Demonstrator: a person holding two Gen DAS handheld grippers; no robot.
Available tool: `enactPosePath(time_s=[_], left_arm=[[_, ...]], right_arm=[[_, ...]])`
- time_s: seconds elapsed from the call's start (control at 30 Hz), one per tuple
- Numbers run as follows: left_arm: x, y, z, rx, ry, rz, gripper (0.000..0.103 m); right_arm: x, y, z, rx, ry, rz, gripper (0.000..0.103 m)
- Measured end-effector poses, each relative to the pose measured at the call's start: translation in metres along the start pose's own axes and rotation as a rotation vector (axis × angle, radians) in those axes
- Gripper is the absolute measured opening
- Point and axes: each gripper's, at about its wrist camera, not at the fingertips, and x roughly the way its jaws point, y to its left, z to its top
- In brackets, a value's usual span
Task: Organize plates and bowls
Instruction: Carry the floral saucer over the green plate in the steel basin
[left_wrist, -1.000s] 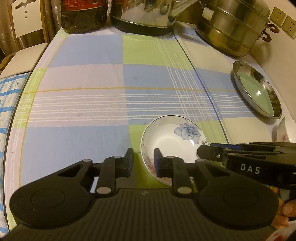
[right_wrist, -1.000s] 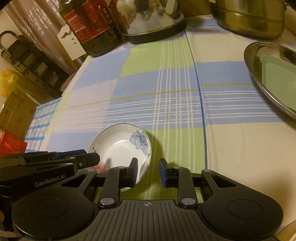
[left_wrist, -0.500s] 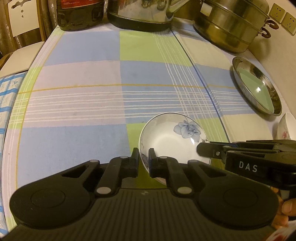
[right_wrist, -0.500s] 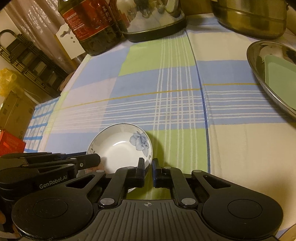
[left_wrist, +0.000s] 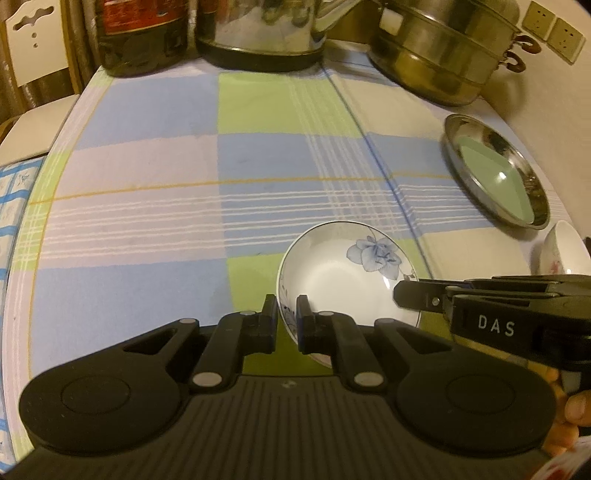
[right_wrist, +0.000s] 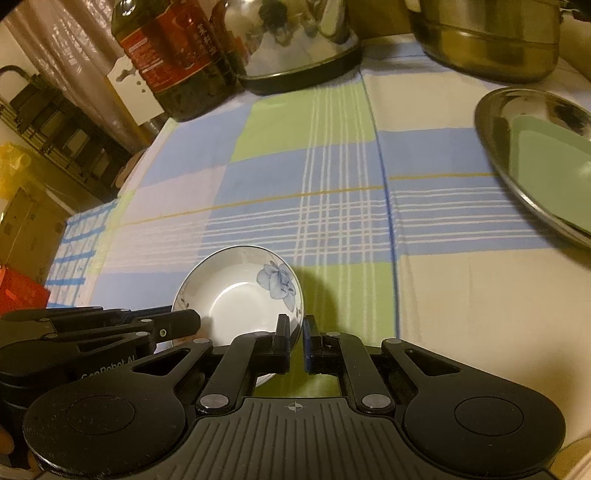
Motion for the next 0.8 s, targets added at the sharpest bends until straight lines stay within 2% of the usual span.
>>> enactPosePath(time_s=[0.8], left_arm=[[0.009, -0.113, 0.05, 0.213, -0.05, -0.181, 0.009]], right_arm=[[-0.089, -0.084, 0.02, 0.176, -0.121, -0.145, 0.007]])
